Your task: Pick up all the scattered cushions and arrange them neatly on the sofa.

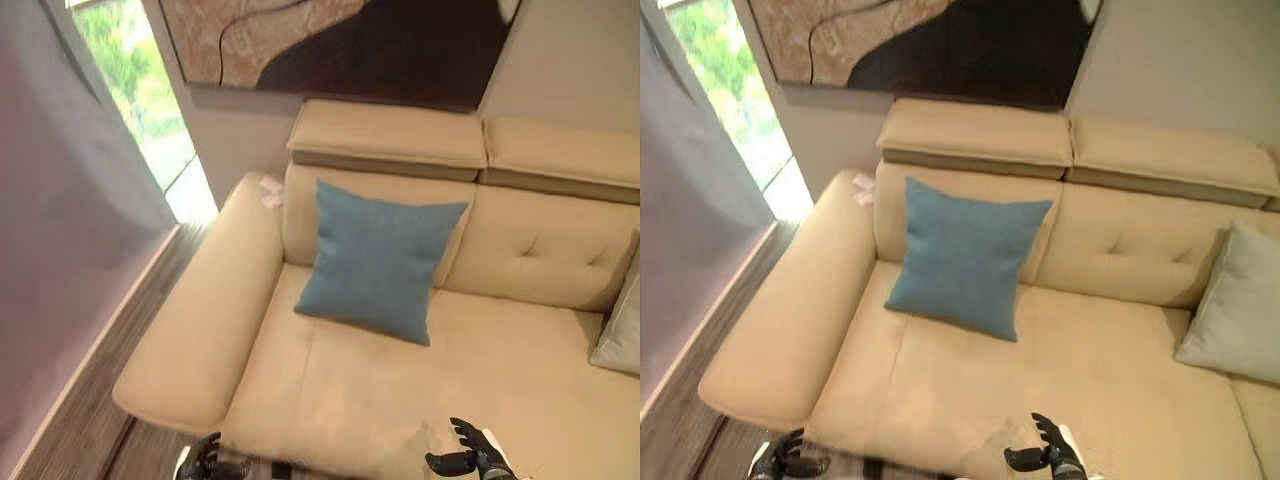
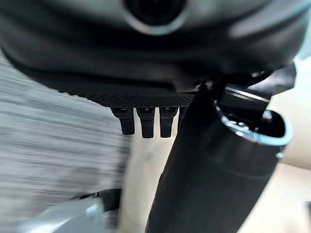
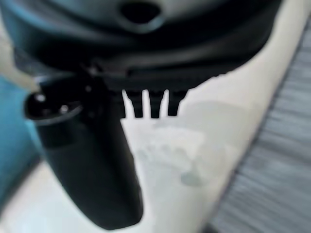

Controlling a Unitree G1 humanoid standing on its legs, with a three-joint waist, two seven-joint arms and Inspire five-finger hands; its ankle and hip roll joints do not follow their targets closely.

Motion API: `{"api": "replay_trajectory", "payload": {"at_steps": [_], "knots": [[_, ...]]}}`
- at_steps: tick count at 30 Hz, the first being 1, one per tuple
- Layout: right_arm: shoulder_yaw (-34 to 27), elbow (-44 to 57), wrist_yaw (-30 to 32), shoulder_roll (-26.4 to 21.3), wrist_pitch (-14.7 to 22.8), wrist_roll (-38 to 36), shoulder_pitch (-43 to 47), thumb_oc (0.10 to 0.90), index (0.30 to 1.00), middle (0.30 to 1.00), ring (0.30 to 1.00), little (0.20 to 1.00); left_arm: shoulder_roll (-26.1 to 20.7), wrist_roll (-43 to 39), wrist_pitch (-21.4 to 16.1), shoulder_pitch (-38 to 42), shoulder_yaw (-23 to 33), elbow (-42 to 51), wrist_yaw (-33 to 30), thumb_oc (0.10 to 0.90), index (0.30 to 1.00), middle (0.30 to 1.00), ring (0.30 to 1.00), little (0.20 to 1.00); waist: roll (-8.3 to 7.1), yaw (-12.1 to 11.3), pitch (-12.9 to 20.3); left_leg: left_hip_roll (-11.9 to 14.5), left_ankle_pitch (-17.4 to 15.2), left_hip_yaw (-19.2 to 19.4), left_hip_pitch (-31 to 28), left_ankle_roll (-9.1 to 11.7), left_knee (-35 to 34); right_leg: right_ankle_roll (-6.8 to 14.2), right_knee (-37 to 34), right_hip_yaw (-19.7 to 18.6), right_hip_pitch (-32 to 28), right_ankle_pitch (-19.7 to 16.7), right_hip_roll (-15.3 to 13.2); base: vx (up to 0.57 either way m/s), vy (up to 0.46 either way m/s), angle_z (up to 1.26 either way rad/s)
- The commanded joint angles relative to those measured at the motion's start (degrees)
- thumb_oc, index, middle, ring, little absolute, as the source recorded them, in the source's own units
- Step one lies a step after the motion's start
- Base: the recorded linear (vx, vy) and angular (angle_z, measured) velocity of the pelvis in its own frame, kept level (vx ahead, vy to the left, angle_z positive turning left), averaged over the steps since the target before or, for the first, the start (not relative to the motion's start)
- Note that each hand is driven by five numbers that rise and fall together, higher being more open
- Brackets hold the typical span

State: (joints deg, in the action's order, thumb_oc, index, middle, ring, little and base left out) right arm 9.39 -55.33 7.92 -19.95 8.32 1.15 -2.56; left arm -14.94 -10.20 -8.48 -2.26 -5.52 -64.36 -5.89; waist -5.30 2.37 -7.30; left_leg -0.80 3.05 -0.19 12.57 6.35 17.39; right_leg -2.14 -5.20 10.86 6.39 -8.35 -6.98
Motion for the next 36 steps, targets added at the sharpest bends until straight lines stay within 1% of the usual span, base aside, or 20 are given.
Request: {"api": "replay_trajectory", "payload": {"at_steps": [1, 3, 4, 5, 7, 8, 9, 11, 13, 14, 16, 18, 19, 20, 21, 22, 23, 25, 27, 36], "knots": [[-1.5, -1.4, 1.8, -0.4, 1.1, -0.6, -0.2, 0.800, 0.900, 0.900, 0.900, 0.900, -0.7, 2.5, -2.3, -0.9, 0.8, 2.1, -1.8, 0.800, 0.900, 0.900, 0.900, 0.900, 1.78, 1.3, 3.1, 2.7, -11.2, 1.5, -12.1, -2.6, 3.2, 7.2, 3.1, -0.5, 0.0, 4.6, 2.3, -0.33, 0.294, 0.21], [-1.1, -4.0, 2.3, -0.4, 0.6, 0.1, 0.5, 0.800, 0.900, 0.900, 0.900, 0.900, -0.3, 3.4, -2.4, -0.4, -0.3, 1.6, -1.8, 0.800, 0.900, 0.900, 0.900, 0.900, 2.74, 1.7, 3.2, 1.8, -12.5, -1.0, -16.0, -2.7, -4.2, 8.1, 4.1, -1.0, 1.9, 3.5, 2.4, -0.24, 0.247, 0.40], [-1.3, -4.9, 2.2, -0.1, 0.4, 0.2, 0.8, 0.800, 0.900, 0.900, 0.900, 0.900, -0.1, 4.1, -2.3, -0.3, -0.5, 1.2, -1.7, 0.800, 0.900, 0.900, 0.900, 0.900, 2.78, 2.1, 3.5, 1.1, -14.0, -1.5, -17.4, -3.1, -7.9, 8.5, 4.2, -1.0, 2.8, 2.6, 2.0, -0.30, 0.242, 0.26], [-1.6, -6.3, 2.7, 0.3, 0.0, 0.3, 1.5, 0.800, 0.900, 0.900, 0.900, 0.900, 0.1, 3.8, -2.0, 0.6, -0.6, 0.3, -2.0, 0.800, 0.900, 0.900, 0.900, 0.900, 2.54, 2.5, 3.3, -0.2, -14.8, -1.9, -17.8, -3.9, -11.0, 9.5, 4.2, -1.1, 4.7, 0.8, 1.1, -0.22, 0.176, 0.15], [-1.6, -6.3, 2.7, 0.3, 0.0, 0.3, 1.5, 0.800, 0.900, 0.900, 0.900, 0.900, 0.1, 3.8, -2.0, 0.6, -0.6, 0.3, -2.0, 0.800, 0.900, 0.900, 0.900, 0.900, 2.51, 2.5, 3.4, -0.2, -14.8, -1.9, -17.8, -4.0, -11.0, 9.5, 4.2, -1.1, 4.8, 0.8, 1.1, -0.23, 0.155, 0.03], [-1.4, -8.1, 2.8, 1.1, -0.8, 0.7, 2.4, 0.800, 0.900, 0.900, 0.900, 0.900, 0.2, 4.2, -2.0, 2.1, -1.2, -0.5, -2.2, 0.800, 0.900, 0.900, 0.900, 0.900, 2.08, 2.6, 2.6, -2.1, -15.2, -1.8, -17.2, -5.4, -13.6, 11.3, 3.0, -1.8, 7.1, -1.7, -0.5, -0.29, 0.185, -0.13], [-1.4, -8.1, 2.8, 1.1, -0.8, 0.7, 2.4, 0.800, 0.900, 0.900, 0.900, 0.900, 0.2, 4.2, -2.1, 2.2, -1.2, -0.5, -2.2, 0.800, 0.900, 0.900, 0.900, 0.900, 2.06, 2.5, 2.6, -2.2, -15.1, -1.8, -17.2, -5.4, -13.6, 11.3, 2.9, -1.8, 7.2, -1.8, -0.5, -0.41, 0.224, -0.10], [-0.8, -9.5, 3.0, 1.6, -1.6, 1.4, 3.5, 0.800, 0.900, 0.900, 0.900, 0.900, -0.2, 5.1, -2.1, 3.2, -1.6, -0.7, -2.6, 0.800, 0.900, 0.900, 0.900, 0.900, 1.89, 2.7, 1.3, -2.8, -14.2, -1.6, -16.0, -6.0, -13.8, 12.9, 3.2, -2.8, 9.2, -3.5, -1.8, -0.31, 0.095, 0.04], [-0.3, -10.1, 2.8, 2.1, -2.0, 1.0, 4.5, 0.800, 0.900, 0.900, 0.900, 0.900, -1.0, 5.5, -1.7, 4.4, -2.2, -0.5, -3.0, 0.800, 0.900, 0.900, 0.900, 0.900, 2.05, 2.4, -0.1, -2.6, -13.0, -1.0, -13.5, -6.8, -13.3, 12.4, 7.3, -4.9, 10.5, -0.7, -1.6, -0.42, 0.113, 0.18], [0.0, -10.6, 2.8, 2.1, -1.9, 0.8, 4.6, 0.800, 0.900, 0.900, 0.900, 0.900, -1.1, 5.6, -1.6, 4.6, -2.2, -0.7, -3.1, 0.800, 0.900, 0.900, 0.900, 0.900, 2.42, 1.8, -0.5, -2.6, -12.2, -0.5, -12.7, -7.2, -13.4, 11.9, 10.0, -4.9, 9.6, 0.8, -1.4, -0.38, 0.119, 0.12], [-0.4, -11.2, 2.6, 2.2, -1.9, 0.2, 4.4, 0.800, 0.900, 0.900, 0.900, 0.900, -1.2, 5.6, -1.2, 4.4, -2.2, -1.0, -2.8, 0.800, 0.900, 0.900, 0.900, 0.900, 2.97, 1.0, -0.1, -2.2, -10.6, -0.3, -12.0, -7.7, -14.8, 10.5, 14.8, -4.3, 8.3, 3.7, -0.7, -0.24, 0.092, -0.27], [-0.8, -12.5, 2.3, 2.5, -1.9, -0.3, 4.1, 0.800, 0.900, 0.900, 0.900, 0.900, -1.5, 5.7, -0.7, 4.2, -1.8, -1.7, -2.2, 0.800, 0.900, 0.900, 0.900, 0.900, 3.42, 0.5, 0.8, -1.7, -9.1, -0.2, -11.6, -8.0, -16.1, 9.8, 19.1, -4.5, 6.1, 7.1, 0.6, -0.16, 0.039, -0.35], [-0.9, -13.0, 2.1, 2.7, -2.0, -0.5, 3.9, 0.800, 0.900, 0.900, 0.900, 0.900, -1.6, 5.7, -0.4, 4.1, -1.6, -2.0, -2.1, 0.800, 0.900, 0.900, 0.900, 0.900, 3.36, 0.0, 1.5, -1.6, -8.7, 0.1, -11.3, -7.9, -16.5, 9.6, 19.8, -4.6, 4.5, 8.4, 1.1, -0.15, 0.004, 0.05], [-1.0, -13.4, 2.1, 2.8, -2.1, -0.5, 3.8, 0.800, 0.900, 0.900, 0.900, 0.900, -1.7, 5.8, -0.3, 4.1, -1.5, -2.3, -2.0, 0.800, 0.900, 0.900, 0.900, 0.900, 3.22, -0.3, 2.1, -1.5, -8.3, 0.4, -10.4, -7.9, -16.3, 9.7, 19.1, -4.5, 3.0, 8.9, 1.2, -0.14, -0.026, 0.04], [-0.9, -14.0, 2.2, 3.0, -2.2, -0.3, 3.8, 0.800, 0.900, 0.900, 0.900, 0.900, -1.6, 5.8, -0.1, 4.1, -1.2, -3.0, -2.0, 0.800, 0.900, 0.900, 0.900, 0.900, 2.79, -1.3, 2.6, -1.7, -8.0, 1.2, -9.7, -7.7, -16.4, 10.0, 16.4, -4.1, -0.4, 9.4, 1.0, -0.14, -0.054, -0.06], [-0.9, -13.7, 2.1, 3.3, -2.5, -0.3, 3.6, 0.800, 0.900, 0.900, 0.900, 0.900, -1.4, 5.4, 0.0, 3.7, -1.2, -2.8, -2.1, 0.800, 0.900, 0.900, 0.900, 0.900, 2.40, -1.8, 3.0, -1.8, -7.5, 1.5, -9.6, -7.5, -17.0, 9.7, 15.0, -4.0, -0.7, 9.1, 1.0, -0.10, -0.067, -0.14], [-0.8, -13.5, 2.4, 3.4, -2.6, -0.2, 3.8, 0.800, 0.900, 0.900, 0.900, 0.900, -1.3, 5.2, 0.1, 3.8, -1.0, -2.9, -2.3, 0.800, 0.900, 0.900, 0.900, 0.900, 2.37, -1.9, 3.5, -1.6, -7.1, 1.8, -9.3, -7.3, -17.6, 9.8, 14.0, -4.0, -1.0, 9.1, 1.2, -0.06, -0.075, -0.24], [-0.5, -13.8, 2.8, 3.4, -2.6, 0.1, 4.0, 0.800, 0.900, 0.900, 0.900, 0.900, -1.0, 5.7, 0.1, 3.5, -0.9, -4.0, -2.9, 0.800, 0.900, 0.900, 0.900, 0.900, 2.17, -2.2, 4.8, -1.4, -5.8, 2.5, -9.3, -6.9, -19.3, 9.9, 9.0, -3.7, -2.5, 8.6, 1.5, -0.03, -0.094, -0.50], [-0.1, -13.9, 3.0, 3.3, -2.6, -0.5, 4.8, 0.800, 0.900, 0.900, 0.900, 0.900, -0.5, 5.8, 0.5, 3.9, -1.0, -5.4, -3.2, 0.800, 0.900, 0.900, 0.900, 0.900, 2.12, -1.9, 5.5, -1.1, -3.8, 2.4, -9.5, -5.9, -22.3, 9.8, 4.4, -3.8, -3.8, 8.1, 2.3, -0.06, -0.115, -0.60], [0.6, -16.0, 3.2, 3.5, -2.9, 0.2, 4.6, 0.800, 0.900, 0.900, 0.900, 0.900, 0.3, 6.9, 1.0, 3.9, -2.2, -6.0, -3.1, 0.800, 0.900, 0.900, 0.900, 0.900, 2.24, -1.4, 5.4, -0.5, -3.4, 2.0, -11.3, -5.2, -22.4, 9.3, 2.5, -2.7, -6.1, 7.6, 2.8, -0.02, -0.025, 0.07]]}}
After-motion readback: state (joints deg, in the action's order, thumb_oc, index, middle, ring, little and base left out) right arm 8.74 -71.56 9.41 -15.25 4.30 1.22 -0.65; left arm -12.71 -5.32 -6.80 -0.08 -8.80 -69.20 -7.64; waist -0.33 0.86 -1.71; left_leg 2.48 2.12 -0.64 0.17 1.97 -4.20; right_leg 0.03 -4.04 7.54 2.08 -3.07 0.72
